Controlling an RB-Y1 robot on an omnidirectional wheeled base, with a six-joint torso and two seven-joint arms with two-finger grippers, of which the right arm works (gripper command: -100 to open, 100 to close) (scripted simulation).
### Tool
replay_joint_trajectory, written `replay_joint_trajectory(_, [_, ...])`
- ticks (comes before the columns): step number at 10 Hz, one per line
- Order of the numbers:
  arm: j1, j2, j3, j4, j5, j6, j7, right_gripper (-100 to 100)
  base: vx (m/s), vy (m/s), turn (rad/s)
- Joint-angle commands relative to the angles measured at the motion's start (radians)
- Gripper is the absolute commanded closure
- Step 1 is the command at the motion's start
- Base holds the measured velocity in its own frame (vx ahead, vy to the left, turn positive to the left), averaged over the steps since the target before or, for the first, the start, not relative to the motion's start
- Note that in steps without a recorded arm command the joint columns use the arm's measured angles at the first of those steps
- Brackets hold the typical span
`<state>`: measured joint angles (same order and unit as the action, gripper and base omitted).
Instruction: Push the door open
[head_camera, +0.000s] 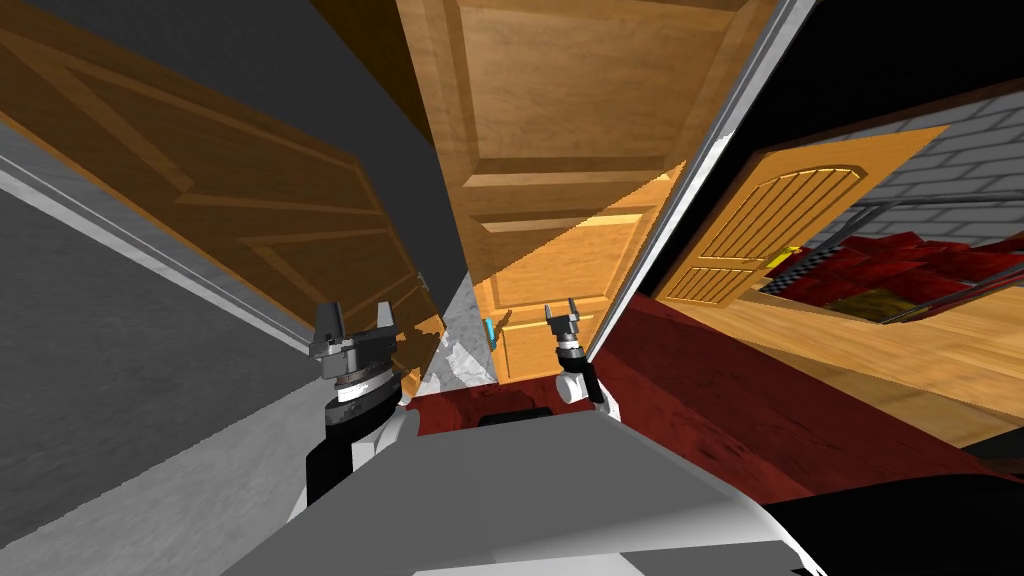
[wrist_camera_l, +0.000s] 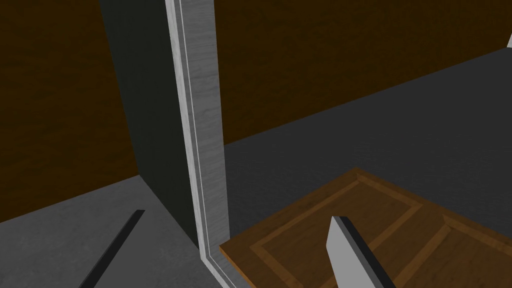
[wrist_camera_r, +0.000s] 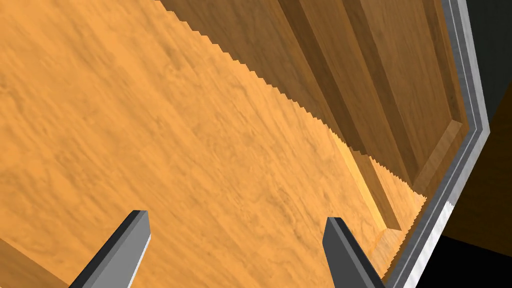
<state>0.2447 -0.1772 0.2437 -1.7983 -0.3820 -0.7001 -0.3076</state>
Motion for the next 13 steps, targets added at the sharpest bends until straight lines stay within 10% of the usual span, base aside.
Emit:
replay_joint_trajectory(1, [-0.009,-0.005,0.020,0.028,-0.019,-0.009,-0.028,-100,0.075,0.016,-0.009])
replay_joint_trajectory(13, [-0.106,-0.052,0.157,0.251,-0.177,-0.062,-0.233,-100,0.036,0.034,-0.007])
